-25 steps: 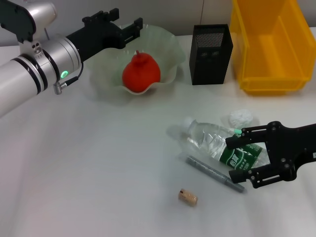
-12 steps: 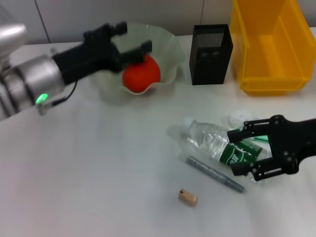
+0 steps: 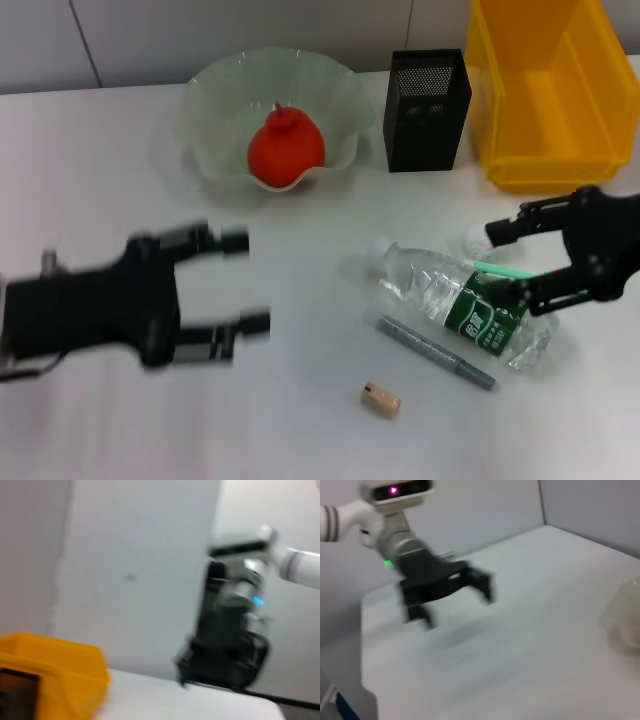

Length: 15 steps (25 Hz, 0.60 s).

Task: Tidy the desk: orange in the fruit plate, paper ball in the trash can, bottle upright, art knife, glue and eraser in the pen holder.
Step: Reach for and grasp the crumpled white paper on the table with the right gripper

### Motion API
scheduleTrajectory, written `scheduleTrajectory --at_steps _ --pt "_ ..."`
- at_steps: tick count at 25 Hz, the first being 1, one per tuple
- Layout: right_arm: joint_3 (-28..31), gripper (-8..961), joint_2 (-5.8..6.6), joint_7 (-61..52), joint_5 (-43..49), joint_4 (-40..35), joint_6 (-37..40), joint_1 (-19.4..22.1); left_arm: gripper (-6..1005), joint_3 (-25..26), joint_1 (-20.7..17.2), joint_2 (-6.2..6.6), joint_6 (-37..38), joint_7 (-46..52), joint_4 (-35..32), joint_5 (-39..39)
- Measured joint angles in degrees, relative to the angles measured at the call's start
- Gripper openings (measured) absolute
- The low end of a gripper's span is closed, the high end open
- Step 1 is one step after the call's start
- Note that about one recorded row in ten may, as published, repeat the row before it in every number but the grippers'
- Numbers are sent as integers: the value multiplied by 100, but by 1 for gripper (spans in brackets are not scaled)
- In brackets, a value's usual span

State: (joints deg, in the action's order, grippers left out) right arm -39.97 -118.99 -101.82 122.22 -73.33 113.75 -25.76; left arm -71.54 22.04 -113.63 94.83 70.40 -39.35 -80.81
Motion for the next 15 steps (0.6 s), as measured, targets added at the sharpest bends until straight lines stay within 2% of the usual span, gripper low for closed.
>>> scheduleTrajectory --at_steps 4,7,11,15 --pt "-441 786 35 -1102 240 -928 -49 -90 857 41 -127 68 472 -51 3 -437" --pt "-655 786 53 -1944 791 -1393 -55 -347 857 138 -171 76 587 -92 14 -708" --pt "-903 786 82 -2906 1747 -1470 -48 -839 856 252 -219 44 642 -275 66 -967" --pt "-1164 786 107 -3444 2723 -1151 -182 -1309 856 399 -229 27 640 -388 170 -1101"
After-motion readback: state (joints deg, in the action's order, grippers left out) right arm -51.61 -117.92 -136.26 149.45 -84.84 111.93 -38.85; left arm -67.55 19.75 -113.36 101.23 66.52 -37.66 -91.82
